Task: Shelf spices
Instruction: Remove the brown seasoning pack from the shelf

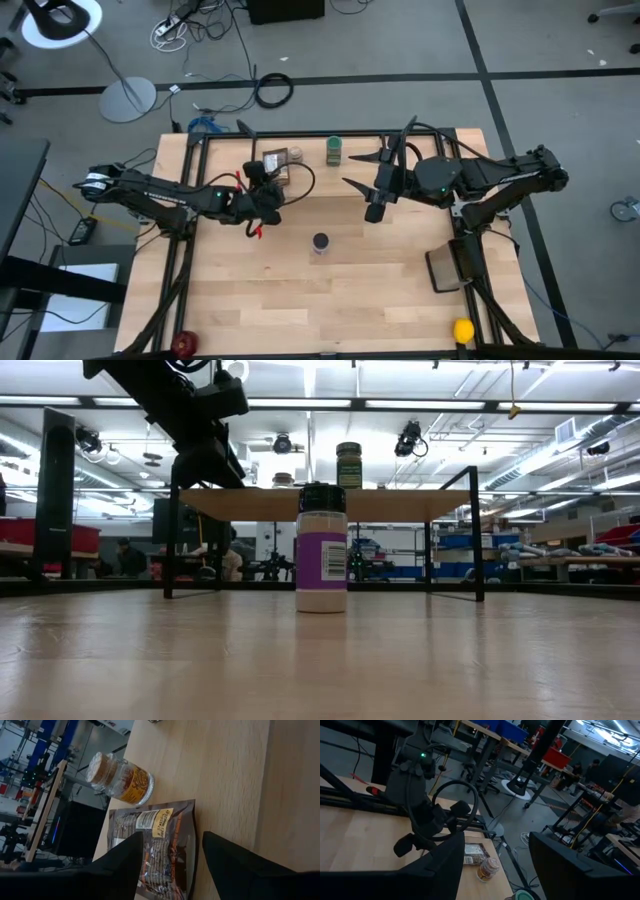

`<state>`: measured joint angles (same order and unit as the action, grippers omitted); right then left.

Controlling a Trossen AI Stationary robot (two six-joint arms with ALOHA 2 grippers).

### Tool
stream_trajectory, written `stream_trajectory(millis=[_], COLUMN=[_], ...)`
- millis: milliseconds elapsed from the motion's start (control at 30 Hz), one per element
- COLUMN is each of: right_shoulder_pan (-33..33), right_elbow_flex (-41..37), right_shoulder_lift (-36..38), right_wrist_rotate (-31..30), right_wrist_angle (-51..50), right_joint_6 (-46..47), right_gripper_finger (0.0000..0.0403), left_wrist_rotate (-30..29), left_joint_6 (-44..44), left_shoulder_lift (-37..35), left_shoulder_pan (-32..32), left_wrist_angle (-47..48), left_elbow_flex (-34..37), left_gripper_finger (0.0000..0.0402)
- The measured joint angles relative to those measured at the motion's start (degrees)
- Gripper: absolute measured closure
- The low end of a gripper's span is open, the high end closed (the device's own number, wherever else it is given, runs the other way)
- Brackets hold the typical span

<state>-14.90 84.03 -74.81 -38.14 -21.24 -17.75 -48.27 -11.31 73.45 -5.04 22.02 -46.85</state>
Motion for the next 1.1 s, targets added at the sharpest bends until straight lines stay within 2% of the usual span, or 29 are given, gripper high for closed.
stream_trajectory(millis=[167, 467, 633, 1100], right_shoulder_pan=[0.0, -0.07, -0.09, -0.09], right_elbow_flex=[0.0, 0.0, 0.0, 0.0], right_shoulder_lift=[-0.02, -0.02, -0.02, -0.02], right_wrist_rotate=[0.01, 0.01, 0.04, 0.04], right_wrist_angle=[0.01, 0.01, 0.01, 0.01], right_joint_6=[0.06, 0.1, 0.15, 0.28], right_gripper_finger=[0.0183, 0.0183, 0.0183, 0.0183], left_wrist_rotate=[1.2, 2.78, 2.89, 2.95], left_joint_6=[0.02, 0.86, 1.13, 2.96], left_shoulder_lift=[0.0, 0.04, 0.04, 0.04], left_shoulder_pan=[0.04, 0.04, 0.04, 0.04], left_wrist_angle=[0.1, 0.5, 0.53, 0.55], left_elbow_flex=[0.0, 0.07, 0.11, 0.13], left_gripper_finger=[0.0205, 0.031, 0.035, 0.0399])
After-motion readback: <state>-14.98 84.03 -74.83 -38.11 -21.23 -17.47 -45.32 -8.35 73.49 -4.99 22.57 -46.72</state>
